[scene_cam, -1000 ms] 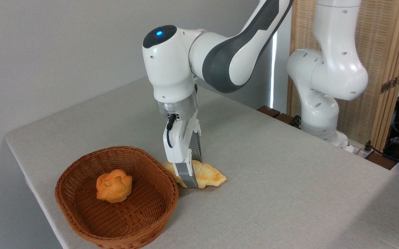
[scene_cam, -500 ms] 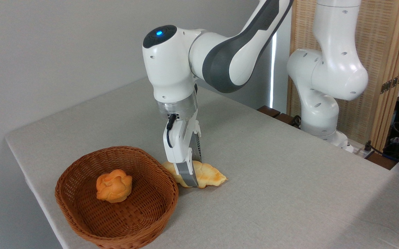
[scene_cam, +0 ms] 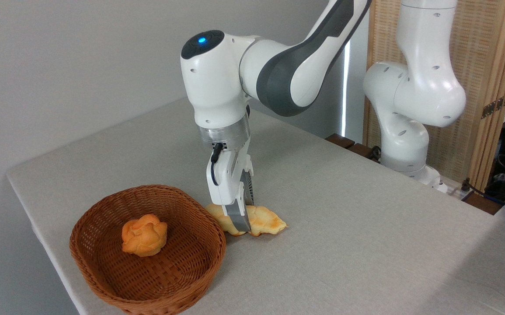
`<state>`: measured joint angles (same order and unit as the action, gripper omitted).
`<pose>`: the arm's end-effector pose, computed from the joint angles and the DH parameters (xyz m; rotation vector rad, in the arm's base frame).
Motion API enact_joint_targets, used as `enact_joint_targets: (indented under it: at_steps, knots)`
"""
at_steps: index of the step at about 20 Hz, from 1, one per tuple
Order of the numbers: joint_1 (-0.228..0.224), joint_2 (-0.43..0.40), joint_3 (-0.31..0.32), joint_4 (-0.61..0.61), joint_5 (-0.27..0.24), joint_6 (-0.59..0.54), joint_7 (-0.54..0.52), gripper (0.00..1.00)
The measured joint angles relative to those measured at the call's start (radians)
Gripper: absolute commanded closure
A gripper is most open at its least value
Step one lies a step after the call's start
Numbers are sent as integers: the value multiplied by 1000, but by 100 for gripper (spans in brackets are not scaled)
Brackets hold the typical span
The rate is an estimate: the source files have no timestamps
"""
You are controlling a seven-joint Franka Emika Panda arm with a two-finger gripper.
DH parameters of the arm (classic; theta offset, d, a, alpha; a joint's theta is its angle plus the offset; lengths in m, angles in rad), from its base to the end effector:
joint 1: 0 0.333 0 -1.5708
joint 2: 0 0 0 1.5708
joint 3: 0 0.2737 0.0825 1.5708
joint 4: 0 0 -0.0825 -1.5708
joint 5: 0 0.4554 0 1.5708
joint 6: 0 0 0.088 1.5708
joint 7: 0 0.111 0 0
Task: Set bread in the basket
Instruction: 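Lift the bread roll and carry it over the wicker basket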
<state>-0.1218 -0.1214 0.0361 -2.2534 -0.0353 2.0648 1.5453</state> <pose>0.5563 -0.0500 0.3255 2.1242 -2.2171 -0.0414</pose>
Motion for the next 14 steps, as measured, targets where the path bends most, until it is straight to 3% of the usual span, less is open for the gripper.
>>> enact_joint_targets:
  at_steps: [11,14]
  knots:
    - [-15,-38,0,4,-50,-53,-33,48]
    - [-15,-45,1,39,-97,-80,-33,47]
